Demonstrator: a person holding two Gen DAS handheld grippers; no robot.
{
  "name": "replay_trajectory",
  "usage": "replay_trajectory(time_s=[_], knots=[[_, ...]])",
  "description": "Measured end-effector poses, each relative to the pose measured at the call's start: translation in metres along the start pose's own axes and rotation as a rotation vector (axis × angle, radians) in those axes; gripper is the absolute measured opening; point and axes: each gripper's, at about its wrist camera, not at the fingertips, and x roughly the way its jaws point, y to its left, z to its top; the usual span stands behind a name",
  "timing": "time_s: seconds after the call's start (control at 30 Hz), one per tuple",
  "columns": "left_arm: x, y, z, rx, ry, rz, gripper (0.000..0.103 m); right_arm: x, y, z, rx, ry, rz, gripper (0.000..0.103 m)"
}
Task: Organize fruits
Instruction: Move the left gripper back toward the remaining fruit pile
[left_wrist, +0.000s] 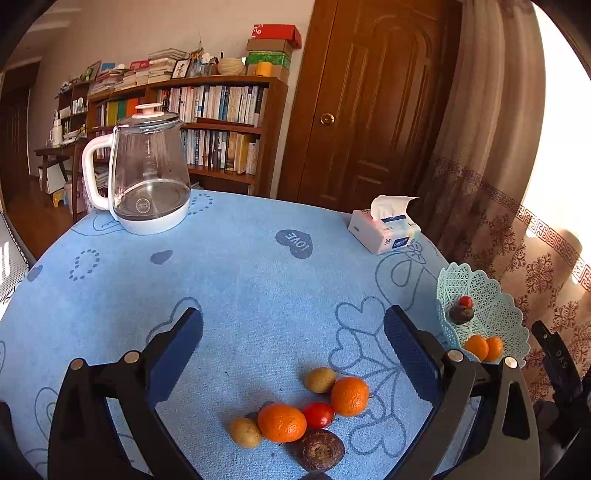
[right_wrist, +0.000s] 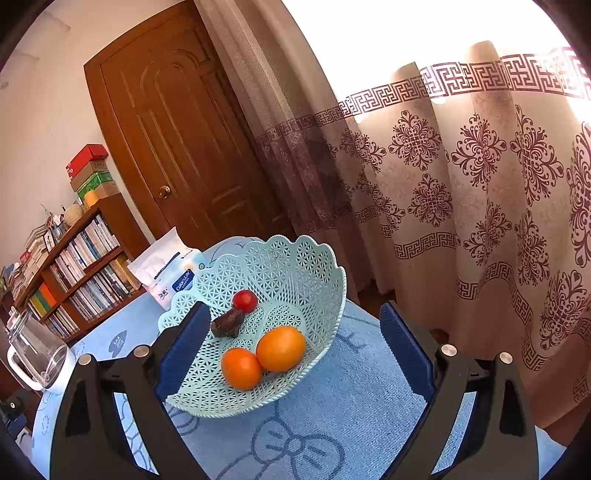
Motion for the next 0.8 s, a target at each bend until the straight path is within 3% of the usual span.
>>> replay_trajectory(time_s=[0.27,0.8], knots=[[0.003,0.038,0.008,-0.107,-0.012,-0.007,0.098,0.003,0.002,-0.002,-0.013,0.003,0.003,0.096],[0.017,0.042,0.003,-0.074,0.008,0.011,0.098,0.004,0.005,-0.006,-0.027,0.009,0.009,0.096]])
